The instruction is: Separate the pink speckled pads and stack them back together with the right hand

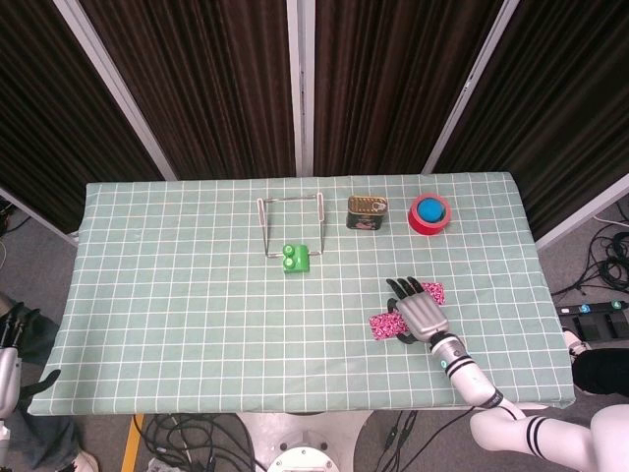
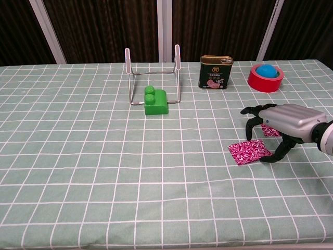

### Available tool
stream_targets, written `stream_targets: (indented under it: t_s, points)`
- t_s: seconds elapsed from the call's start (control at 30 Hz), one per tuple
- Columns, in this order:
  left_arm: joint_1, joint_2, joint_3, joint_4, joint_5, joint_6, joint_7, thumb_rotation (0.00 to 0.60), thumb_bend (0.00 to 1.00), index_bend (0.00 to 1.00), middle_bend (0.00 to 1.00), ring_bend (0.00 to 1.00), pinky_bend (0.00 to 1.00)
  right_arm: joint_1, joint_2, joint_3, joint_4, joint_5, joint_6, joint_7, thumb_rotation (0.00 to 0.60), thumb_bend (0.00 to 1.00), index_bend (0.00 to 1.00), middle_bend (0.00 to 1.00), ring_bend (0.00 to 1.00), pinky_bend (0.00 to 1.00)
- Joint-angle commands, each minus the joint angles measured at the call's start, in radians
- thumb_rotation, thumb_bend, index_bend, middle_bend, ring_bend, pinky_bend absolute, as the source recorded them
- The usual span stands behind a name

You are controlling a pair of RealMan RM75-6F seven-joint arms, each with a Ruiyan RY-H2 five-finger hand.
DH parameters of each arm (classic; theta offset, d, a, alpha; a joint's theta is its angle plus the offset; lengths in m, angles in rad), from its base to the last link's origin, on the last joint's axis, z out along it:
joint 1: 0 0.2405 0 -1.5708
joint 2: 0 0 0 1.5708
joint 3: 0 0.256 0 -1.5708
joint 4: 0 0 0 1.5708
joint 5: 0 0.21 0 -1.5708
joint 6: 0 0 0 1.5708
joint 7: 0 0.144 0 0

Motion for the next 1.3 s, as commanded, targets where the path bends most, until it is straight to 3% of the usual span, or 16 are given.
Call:
stream_targets:
  t_s: [0.03, 0.77, 1.3]
  points:
    - [0.0, 0.0, 0.0, -0.001, 0.0, 0.0, -0.001, 0.6, 0.03, 0.18, 0.15, 0.12, 0.13, -0.001, -0.002, 0.001, 0.0, 0.0, 0.0, 0.0, 0.549, 0.12, 0.38, 0.03, 0.0, 0.0]
    - [0.002, -0.005, 0.0, 0.01, -0.004, -0.003, -0.007, 0.6, 0.03, 0.18, 0.15, 0.12, 0.13, 0.0, -0.007, 0.003, 0.019, -0.014, -0.017, -0.003, 0.508, 0.12, 0.35, 0.03, 0.0, 0.0]
    - [0.001, -0.003, -0.001, -0.001, -0.005, -0.003, 0.004, 0.6, 0.03, 0.18, 0.15, 0.12, 0.13, -0.002, 0.015, 0.006, 0.036, -0.055, -0.008, 0.041, 0.51, 0.12, 0.29, 0.01, 0.0, 0.0]
